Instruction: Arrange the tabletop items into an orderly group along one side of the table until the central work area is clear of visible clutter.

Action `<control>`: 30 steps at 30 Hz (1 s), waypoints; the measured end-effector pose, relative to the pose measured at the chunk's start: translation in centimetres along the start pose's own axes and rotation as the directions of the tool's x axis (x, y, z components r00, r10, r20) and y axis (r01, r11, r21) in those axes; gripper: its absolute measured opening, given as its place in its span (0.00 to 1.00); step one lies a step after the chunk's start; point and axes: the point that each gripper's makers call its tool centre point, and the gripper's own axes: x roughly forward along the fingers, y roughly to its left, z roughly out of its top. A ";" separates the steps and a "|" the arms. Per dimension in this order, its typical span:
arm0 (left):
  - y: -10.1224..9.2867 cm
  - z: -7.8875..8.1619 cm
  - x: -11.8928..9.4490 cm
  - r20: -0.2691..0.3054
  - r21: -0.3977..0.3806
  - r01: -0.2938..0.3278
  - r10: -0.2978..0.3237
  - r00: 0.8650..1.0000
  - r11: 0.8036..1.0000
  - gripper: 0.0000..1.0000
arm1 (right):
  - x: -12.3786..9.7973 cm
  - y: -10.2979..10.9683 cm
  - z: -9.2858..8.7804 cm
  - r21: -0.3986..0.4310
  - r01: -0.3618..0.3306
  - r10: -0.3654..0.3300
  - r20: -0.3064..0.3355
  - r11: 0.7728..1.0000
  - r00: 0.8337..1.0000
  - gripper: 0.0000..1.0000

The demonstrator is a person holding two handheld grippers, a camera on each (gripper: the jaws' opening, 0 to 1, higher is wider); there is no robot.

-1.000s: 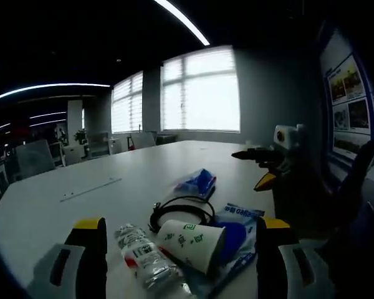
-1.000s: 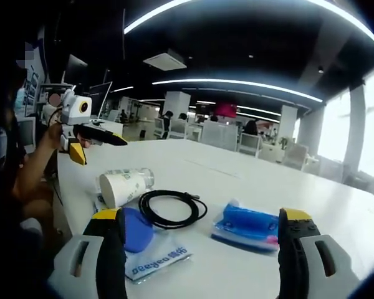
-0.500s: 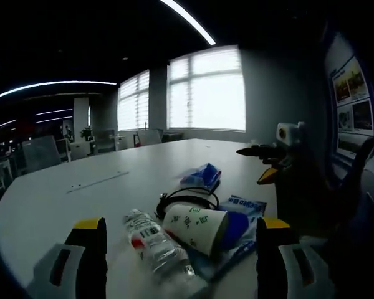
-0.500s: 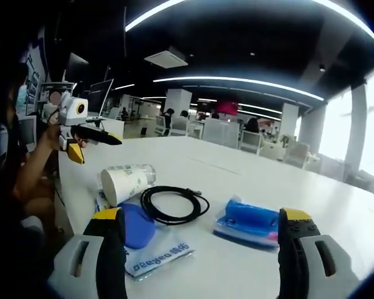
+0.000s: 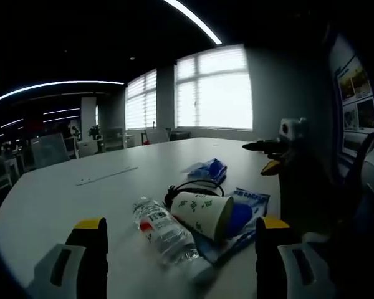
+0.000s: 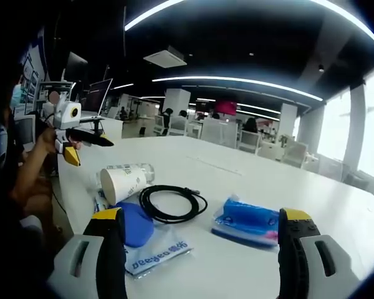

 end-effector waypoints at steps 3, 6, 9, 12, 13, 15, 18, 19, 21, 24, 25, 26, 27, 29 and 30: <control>0.3 -0.6 0.0 -0.019 0.004 -0.019 0.019 1.000 1.000 0.98 | 0.1 0.1 0.1 -0.002 -0.001 0.001 -0.001 1.000 1.000 0.99; 0.5 -1.2 -0.1 -0.031 0.019 -0.040 0.040 0.999 0.999 0.95 | 0.1 0.2 0.4 -0.002 -0.005 0.005 0.009 1.000 1.000 0.99; 0.3 -1.8 -0.3 -0.033 0.003 -0.035 0.035 0.999 0.999 0.95 | 0.1 0.3 0.6 -0.006 -0.007 0.007 0.010 1.000 1.000 0.99; -0.1 -2.4 -0.5 -0.039 0.006 -0.030 0.030 0.999 1.000 0.90 | 0.1 0.3 0.5 -0.008 -0.006 0.006 0.008 1.000 1.000 0.99; -0.2 -2.6 -0.6 -0.040 0.007 -0.029 0.030 0.999 1.000 0.87 | 0.1 0.4 0.5 -0.008 -0.007 0.007 0.008 1.000 1.000 0.99; -0.2 -2.8 -0.7 -0.038 0.004 -0.031 0.031 0.999 1.000 0.86 | 0.1 0.4 0.4 -0.006 -0.008 0.008 0.007 1.000 1.000 0.99; -0.3 -3.6 -0.6 -0.050 -0.003 -0.028 0.028 0.998 1.000 0.81 | 0.2 0.5 0.4 -0.005 -0.009 0.009 0.009 1.000 1.000 0.99; -0.3 -3.7 -0.7 -0.051 -0.004 -0.031 0.031 0.998 1.000 0.80 | 0.2 0.5 0.5 -0.004 -0.009 0.009 0.011 1.000 1.000 0.99; -0.2 -3.9 -0.7 -0.049 -0.012 -0.036 0.036 0.998 0.999 0.80 | 0.1 0.5 1.0 -0.008 -0.010 0.010 0.022 1.000 1.000 0.99; -0.3 -3.9 -0.9 -0.042 -0.017 -0.036 0.036 0.998 0.999 0.79 | -0.1 0.5 1.3 -0.015 -0.009 0.009 0.028 1.000 1.000 0.99; -0.4 -4.0 -0.9 -0.041 -0.018 -0.036 0.035 0.999 0.999 0.79 | -0.1 0.4 1.3 -0.017 -0.008 0.008 0.027 1.000 1.000 0.99; -0.5 -4.1 -0.9 -0.041 -0.019 -0.036 0.035 0.999 0.999 0.79 | -0.1 0.4 1.3 -0.018 -0.007 0.008 0.026 1.000 1.000 0.99; -0.5 -4.1 -1.0 -0.040 -0.019 -0.036 0.035 0.999 0.999 0.77 | -0.1 0.4 1.3 -0.018 -0.008 0.008 0.026 1.000 1.000 0.99; -0.5 -4.4 -1.0 -0.045 -0.016 -0.037 0.036 0.998 0.999 0.75 | -0.1 0.4 1.3 -0.018 -0.009 0.009 0.026 1.000 1.000 0.99; -0.5 -4.6 -1.0 -0.051 -0.017 -0.041 0.040 0.998 0.999 0.73 | -0.1 0.5 1.2 -0.018 -0.010 0.011 0.025 1.000 1.000 0.99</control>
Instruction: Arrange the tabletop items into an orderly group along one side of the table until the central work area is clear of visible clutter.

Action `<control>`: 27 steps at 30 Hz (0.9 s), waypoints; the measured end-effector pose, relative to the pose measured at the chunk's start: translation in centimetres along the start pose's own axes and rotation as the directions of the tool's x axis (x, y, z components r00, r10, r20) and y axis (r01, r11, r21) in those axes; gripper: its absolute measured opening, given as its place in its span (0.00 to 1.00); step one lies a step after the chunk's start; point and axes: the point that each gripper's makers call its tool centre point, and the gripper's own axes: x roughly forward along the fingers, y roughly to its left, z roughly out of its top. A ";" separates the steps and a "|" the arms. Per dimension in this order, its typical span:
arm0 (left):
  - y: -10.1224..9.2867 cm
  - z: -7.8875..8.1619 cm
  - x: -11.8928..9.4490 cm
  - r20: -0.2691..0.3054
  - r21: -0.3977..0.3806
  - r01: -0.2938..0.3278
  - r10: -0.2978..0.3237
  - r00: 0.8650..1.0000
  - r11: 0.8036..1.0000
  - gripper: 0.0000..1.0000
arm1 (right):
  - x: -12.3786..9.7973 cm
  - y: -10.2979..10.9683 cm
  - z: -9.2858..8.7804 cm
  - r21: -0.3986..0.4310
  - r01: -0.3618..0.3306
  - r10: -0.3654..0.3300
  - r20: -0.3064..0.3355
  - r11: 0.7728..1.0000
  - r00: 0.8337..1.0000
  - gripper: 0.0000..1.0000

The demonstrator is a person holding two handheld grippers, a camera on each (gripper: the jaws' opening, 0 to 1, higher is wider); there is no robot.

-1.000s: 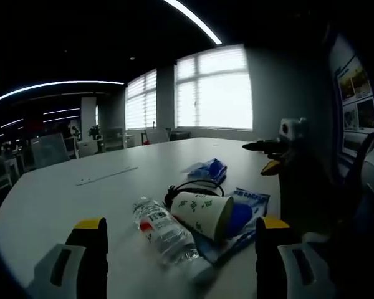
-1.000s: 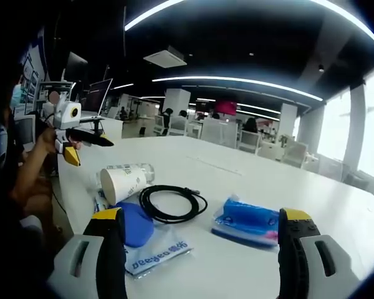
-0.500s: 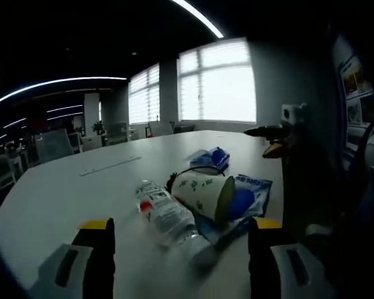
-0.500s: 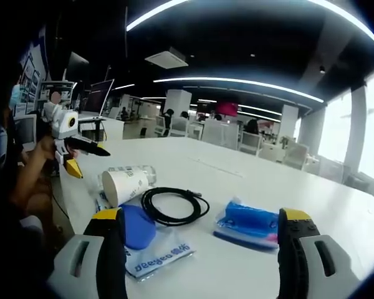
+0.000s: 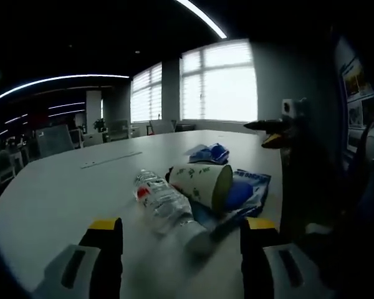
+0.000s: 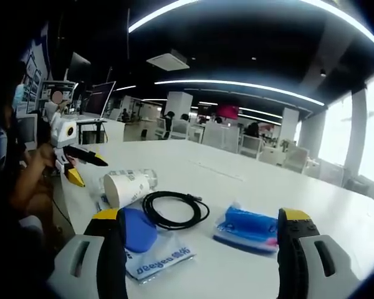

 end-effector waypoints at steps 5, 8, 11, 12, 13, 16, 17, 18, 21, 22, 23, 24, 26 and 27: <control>0.1 -0.5 -0.2 0.007 0.002 -0.019 0.019 1.000 1.000 0.67 | 0.1 0.3 -0.3 0.002 -0.009 0.009 -0.004 1.000 1.000 0.98; 0.0 -0.7 -0.2 0.016 -0.002 -0.022 0.022 1.000 1.000 0.64 | 0.1 0.5 -0.4 0.002 -0.012 0.012 -0.008 1.000 1.000 0.98; 0.0 -1.0 -0.1 0.012 -0.006 -0.028 0.028 1.000 1.000 0.62 | 0.1 0.5 -0.5 0.002 -0.013 0.013 -0.008 1.000 1.000 0.98; -0.1 -1.0 -0.1 0.010 -0.003 -0.027 0.027 1.000 1.000 0.61 | 0.1 0.5 -0.5 0.001 -0.012 0.012 -0.010 1.000 1.000 0.98; -0.1 -1.1 -0.1 0.011 -0.005 -0.028 0.028 1.000 1.000 0.60 | 0.0 0.4 -0.5 0.001 -0.011 0.011 -0.010 1.000 1.000 0.98; -0.3 -1.3 -0.1 0.016 -0.011 -0.027 0.027 0.999 1.000 0.59 | 0.0 0.4 -0.7 0.003 -0.011 0.012 -0.012 1.000 1.000 0.97; -0.4 -1.3 -0.1 0.020 -0.012 -0.029 0.029 0.999 1.000 0.57 | 0.0 0.4 -0.7 0.003 -0.012 0.012 -0.013 1.000 1.000 0.97; -0.5 -1.4 -0.1 0.027 -0.010 -0.032 0.032 0.999 0.999 0.55 | -0.1 0.5 -0.8 0.003 -0.013 0.013 -0.015 1.000 1.000 0.97; -0.6 -1.3 -0.2 0.040 -0.013 -0.040 0.040 0.998 0.999 0.52 | -0.1 0.6 -1.0 0.004 -0.016 0.016 -0.018 1.000 1.000 0.97; -0.7 -1.3 -0.2 0.041 -0.013 -0.039 0.039 0.998 0.999 0.52 | -0.1 0.6 -1.0 0.004 -0.015 0.015 -0.019 1.000 1.000 0.97; -0.8 -1.3 -0.2 0.041 -0.013 -0.037 0.037 0.998 0.999 0.52 | -0.1 0.6 -1.0 0.003 -0.015 0.015 -0.020 1.000 1.000 0.97; -0.8 -1.4 -0.2 0.041 -0.014 -0.035 0.036 0.999 0.999 0.52 | -0.2 0.5 -1.0 0.003 -0.014 0.014 -0.019 1.000 1.000 0.97; -0.8 -1.4 -0.2 0.042 -0.016 -0.037 0.038 0.998 0.999 0.52 | -0.2 0.5 -1.0 0.003 -0.014 0.014 -0.017 1.000 1.000 0.97; -0.8 -1.5 -0.3 0.041 -0.016 -0.038 0.039 0.998 0.999 0.51 | -0.3 0.5 -1.0 0.004 -0.013 0.013 -0.017 1.000 1.000 0.97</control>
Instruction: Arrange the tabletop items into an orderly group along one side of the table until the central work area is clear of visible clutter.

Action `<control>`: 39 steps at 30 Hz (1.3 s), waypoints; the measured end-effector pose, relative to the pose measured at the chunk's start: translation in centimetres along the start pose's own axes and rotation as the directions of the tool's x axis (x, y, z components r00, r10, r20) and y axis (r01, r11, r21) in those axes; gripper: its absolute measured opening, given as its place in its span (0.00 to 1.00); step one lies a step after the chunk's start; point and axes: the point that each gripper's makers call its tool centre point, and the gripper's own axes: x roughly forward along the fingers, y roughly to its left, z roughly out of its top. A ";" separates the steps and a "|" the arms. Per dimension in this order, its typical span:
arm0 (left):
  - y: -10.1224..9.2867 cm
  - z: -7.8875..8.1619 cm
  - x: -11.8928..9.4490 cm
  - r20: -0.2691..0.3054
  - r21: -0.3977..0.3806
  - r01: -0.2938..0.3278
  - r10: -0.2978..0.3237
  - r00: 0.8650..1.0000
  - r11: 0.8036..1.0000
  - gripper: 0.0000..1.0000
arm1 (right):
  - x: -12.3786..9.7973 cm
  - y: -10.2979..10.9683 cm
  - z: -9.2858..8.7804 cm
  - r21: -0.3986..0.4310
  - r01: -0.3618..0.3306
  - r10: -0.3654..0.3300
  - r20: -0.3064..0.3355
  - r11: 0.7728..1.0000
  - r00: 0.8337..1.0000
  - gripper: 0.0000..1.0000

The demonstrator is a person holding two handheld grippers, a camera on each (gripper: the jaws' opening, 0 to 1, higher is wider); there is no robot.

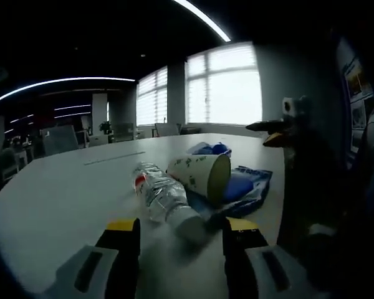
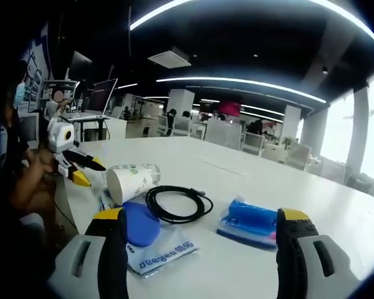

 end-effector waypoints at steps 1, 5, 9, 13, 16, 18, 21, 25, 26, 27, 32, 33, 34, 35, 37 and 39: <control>0.0 0.0 0.0 0.001 0.000 -0.001 0.001 1.000 1.000 0.51 | 0.0 0.0 0.0 -0.001 0.001 -0.001 0.000 1.000 1.000 0.97; -0.1 -0.1 -0.1 0.004 0.001 0.003 -0.003 1.000 1.000 0.48 | -0.2 -0.1 -0.1 0.001 0.002 -0.002 -0.001 1.000 1.000 0.96; -0.2 -0.5 0.1 -0.009 0.012 0.001 -0.001 1.000 1.000 0.47 | -0.3 -0.1 -0.3 0.002 0.003 -0.003 -0.004 1.000 1.000 0.96; -0.2 -0.7 0.3 -0.009 0.008 0.002 -0.002 1.000 1.000 0.43 | -0.4 0.0 -0.4 0.001 0.004 -0.004 -0.007 1.000 1.000 0.96; 0.1 -0.8 0.3 -0.022 0.017 -0.014 0.014 1.000 1.000 0.41 | -0.5 0.0 -0.5 0.001 0.002 -0.002 -0.009 1.000 1.000 0.96; -0.1 -0.7 0.4 -0.013 0.002 -0.008 0.008 1.000 1.000 0.38 | -0.5 0.1 -0.6 0.002 0.001 -0.001 -0.011 1.000 1.000 0.96; -0.5 -0.5 0.6 -0.015 -0.001 0.004 -0.004 1.000 1.000 0.38 | -0.5 0.2 -0.9 0.003 -0.001 0.001 -0.019 1.000 1.000 0.96; -0.4 -0.9 0.9 -0.036 0.008 -0.006 0.006 0.999 1.000 0.36 | -0.5 0.2 -1.1 0.004 -0.003 0.003 -0.024 1.000 1.000 0.96; -0.5 -0.9 0.9 -0.034 0.005 -0.002 0.003 0.999 1.000 0.36 | -0.5 0.1 -1.1 0.004 -0.003 0.003 -0.024 1.000 1.000 0.96; -0.6 -0.9 1.0 -0.031 -0.002 0.001 -0.001 1.000 1.000 0.36 | -0.5 0.1 -1.2 0.006 -0.004 0.004 -0.027 1.000 1.000 0.96; -0.9 -1.1 1.3 -0.039 -0.002 0.010 -0.010 0.999 1.000 0.34 | -0.7 -0.3 -1.6 0.014 0.004 -0.003 -0.041 1.000 0.999 0.99; -0.9 -1.1 1.4 -0.039 -0.004 0.010 -0.010 0.999 1.000 0.34 | -0.8 -0.4 -1.6 0.015 0.006 -0.005 -0.043 1.000 0.999 1.00; -0.9 -1.1 1.4 -0.039 -0.004 0.010 -0.010 0.999 1.000 0.34 | -0.8 -0.4 -1.6 0.016 0.006 -0.005 -0.044 1.000 0.999 1.00; -0.9 -1.1 1.4 -0.040 -0.005 0.009 -0.010 0.999 1.000 0.33 | -1.0 -0.3 -1.9 0.015 -0.001 0.002 -0.057 1.000 0.998 1.00; -0.8 -1.1 1.5 -0.043 -0.005 0.005 -0.005 0.999 1.000 0.33 | -1.1 0.2 -2.6 0.002 -0.032 0.032 -0.101 0.999 0.994 1.00; -0.8 -1.1 1.5 -0.046 -0.004 0.006 -0.006 0.999 1.000 0.32 | -1.1 0.5 -3.3 -0.011 -0.043 0.041 -0.140 0.999 0.989 1.00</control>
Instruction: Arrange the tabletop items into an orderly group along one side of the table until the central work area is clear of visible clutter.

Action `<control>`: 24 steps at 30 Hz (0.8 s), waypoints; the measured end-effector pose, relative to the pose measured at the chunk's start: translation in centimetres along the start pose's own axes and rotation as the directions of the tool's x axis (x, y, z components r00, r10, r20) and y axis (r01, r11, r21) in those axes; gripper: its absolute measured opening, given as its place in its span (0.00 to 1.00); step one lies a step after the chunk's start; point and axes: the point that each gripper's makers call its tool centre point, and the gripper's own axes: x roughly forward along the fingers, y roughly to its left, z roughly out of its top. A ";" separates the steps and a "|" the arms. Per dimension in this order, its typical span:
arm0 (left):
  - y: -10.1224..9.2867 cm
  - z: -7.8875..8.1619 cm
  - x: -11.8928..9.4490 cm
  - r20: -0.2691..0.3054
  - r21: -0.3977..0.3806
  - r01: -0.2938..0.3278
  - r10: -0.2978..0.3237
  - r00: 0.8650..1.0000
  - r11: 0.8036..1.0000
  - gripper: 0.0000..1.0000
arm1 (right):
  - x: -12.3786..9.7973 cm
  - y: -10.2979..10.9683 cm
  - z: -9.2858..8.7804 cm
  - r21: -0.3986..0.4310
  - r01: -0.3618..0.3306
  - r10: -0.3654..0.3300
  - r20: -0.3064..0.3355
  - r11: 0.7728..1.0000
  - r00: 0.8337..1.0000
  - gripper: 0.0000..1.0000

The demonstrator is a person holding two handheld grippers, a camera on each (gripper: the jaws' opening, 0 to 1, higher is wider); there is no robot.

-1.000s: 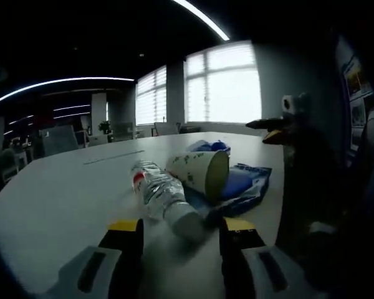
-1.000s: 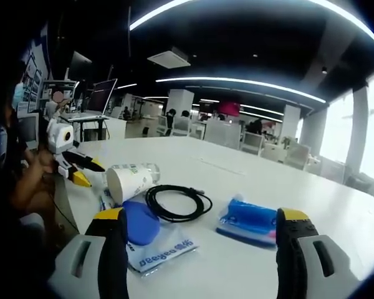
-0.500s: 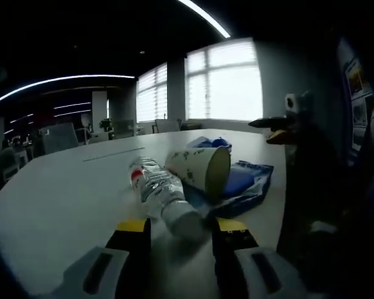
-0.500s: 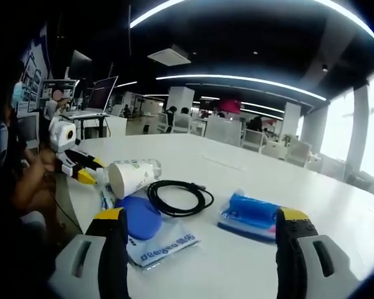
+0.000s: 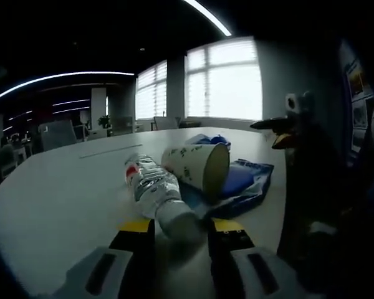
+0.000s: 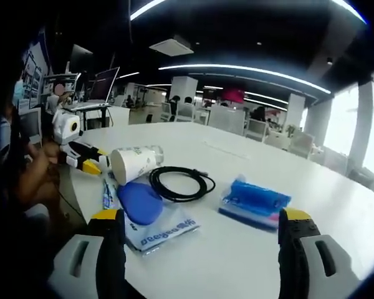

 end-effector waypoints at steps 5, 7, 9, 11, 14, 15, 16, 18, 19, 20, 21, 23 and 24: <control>0.0 0.0 -0.2 0.008 -0.008 0.001 -0.001 1.000 1.000 0.30 | -0.1 0.1 -0.9 -0.011 -0.009 0.008 -0.034 1.000 0.999 1.00; 0.1 0.0 -0.3 0.011 -0.014 0.000 0.000 1.000 1.000 0.29 | -0.2 0.0 -0.9 -0.009 -0.006 0.006 -0.032 1.000 0.999 1.00; 0.2 -0.1 -0.3 0.007 -0.015 -0.004 0.005 1.000 1.000 0.29 | -0.3 -0.1 -1.0 -0.014 -0.003 0.002 -0.033 1.000 0.999 1.00; 0.3 -0.1 -0.3 0.005 -0.015 -0.009 0.009 1.000 1.000 0.29 | -0.2 -0.1 -1.1 -0.016 -0.005 0.004 -0.037 1.000 0.999 1.00; 0.2 -0.1 -0.3 0.007 -0.016 -0.005 0.005 1.000 1.000 0.28 | -0.1 -0.1 -1.3 -0.011 -0.006 0.005 -0.037 1.000 0.999 1.00; 0.2 -0.1 -0.3 0.007 -0.017 -0.006 0.006 1.000 1.000 0.28 | -0.1 -0.1 -1.3 -0.010 -0.005 0.005 -0.036 1.000 0.999 1.00; 0.3 -0.1 -0.3 0.007 -0.018 -0.009 0.009 1.000 1.000 0.28 | -0.1 0.0 -1.3 -0.010 -0.006 0.005 -0.035 1.000 0.999 1.00; 0.3 -0.1 -0.3 0.003 -0.018 -0.011 0.011 1.000 1.000 0.27 | -0.1 0.1 -1.3 -0.009 -0.007 0.007 -0.034 1.000 0.999 1.00; 0.3 -0.1 -0.3 0.002 -0.018 -0.012 0.012 1.000 1.000 0.27 | -0.1 0.1 -1.4 -0.008 -0.007 0.007 -0.035 1.000 0.999 1.00; 0.4 -0.2 -0.3 0.002 -0.020 -0.015 0.015 1.000 1.000 0.27 | -0.1 0.1 -1.4 -0.008 -0.007 0.007 -0.035 1.000 0.999 1.00; 0.4 -0.2 -0.3 -0.002 -0.020 -0.017 0.017 1.000 1.000 0.27 | -0.1 -0.1 -1.5 -0.006 -0.004 0.004 -0.036 1.000 0.999 1.00; 0.4 -0.2 -0.2 -0.003 -0.020 -0.018 0.018 1.000 1.000 0.26 | -0.2 -0.2 -1.6 -0.005 -0.003 0.003 -0.038 1.000 0.999 1.00; 0.4 -0.1 -0.2 -0.004 -0.020 -0.018 0.018 1.000 1.000 0.26 | -0.2 -0.2 -1.7 -0.004 -0.002 0.002 -0.037 1.000 0.999 1.00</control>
